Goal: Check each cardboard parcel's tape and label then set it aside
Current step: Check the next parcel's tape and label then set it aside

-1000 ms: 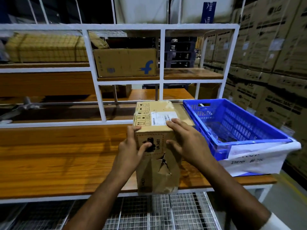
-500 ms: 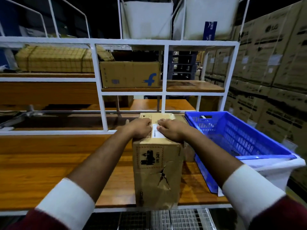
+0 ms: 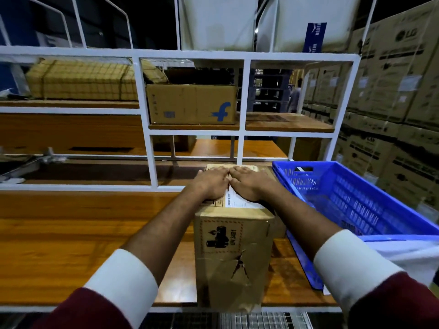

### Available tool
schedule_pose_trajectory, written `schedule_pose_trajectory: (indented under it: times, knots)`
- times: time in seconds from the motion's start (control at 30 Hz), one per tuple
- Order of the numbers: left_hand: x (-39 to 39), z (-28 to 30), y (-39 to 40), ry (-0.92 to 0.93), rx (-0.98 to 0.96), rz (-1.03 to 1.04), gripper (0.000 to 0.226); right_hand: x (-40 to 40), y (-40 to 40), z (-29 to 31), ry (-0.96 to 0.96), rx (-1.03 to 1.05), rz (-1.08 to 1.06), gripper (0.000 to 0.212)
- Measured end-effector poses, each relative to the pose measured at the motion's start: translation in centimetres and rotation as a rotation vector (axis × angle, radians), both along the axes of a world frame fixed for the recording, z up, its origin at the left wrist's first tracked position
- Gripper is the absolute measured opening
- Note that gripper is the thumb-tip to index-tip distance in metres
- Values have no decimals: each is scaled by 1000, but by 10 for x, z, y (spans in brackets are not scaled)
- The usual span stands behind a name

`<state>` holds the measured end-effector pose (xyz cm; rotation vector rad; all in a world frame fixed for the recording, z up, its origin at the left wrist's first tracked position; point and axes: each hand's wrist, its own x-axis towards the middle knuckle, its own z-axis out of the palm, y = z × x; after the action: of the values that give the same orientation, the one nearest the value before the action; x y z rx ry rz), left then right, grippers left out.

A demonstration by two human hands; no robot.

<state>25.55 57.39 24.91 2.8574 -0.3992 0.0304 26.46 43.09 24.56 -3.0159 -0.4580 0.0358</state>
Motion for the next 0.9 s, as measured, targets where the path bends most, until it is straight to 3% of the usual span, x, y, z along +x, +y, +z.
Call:
schedule_pose_trajectory:
  times: [0.17, 0.33, 0.53, 0.7, 0.9]
  knots:
    - [-13, 8, 16, 56, -22, 34, 43, -5, -15, 14, 51, -121, -41, 61]
    - [-25, -8, 28, 3, -87, 23, 51, -14, -21, -4, -8, -8, -23, 61]
    - [-42, 6, 20, -89, 68, -22, 44, -39, -13, 14, -56, -126, 19, 55]
    - [-61, -7, 12, -77, 57, -104, 49, -61, -5, 2, -56, -59, 93, 54]
    - [-70, -1, 12, -69, 18, -44, 47, -68, -9, 8, -50, -78, 49, 54]
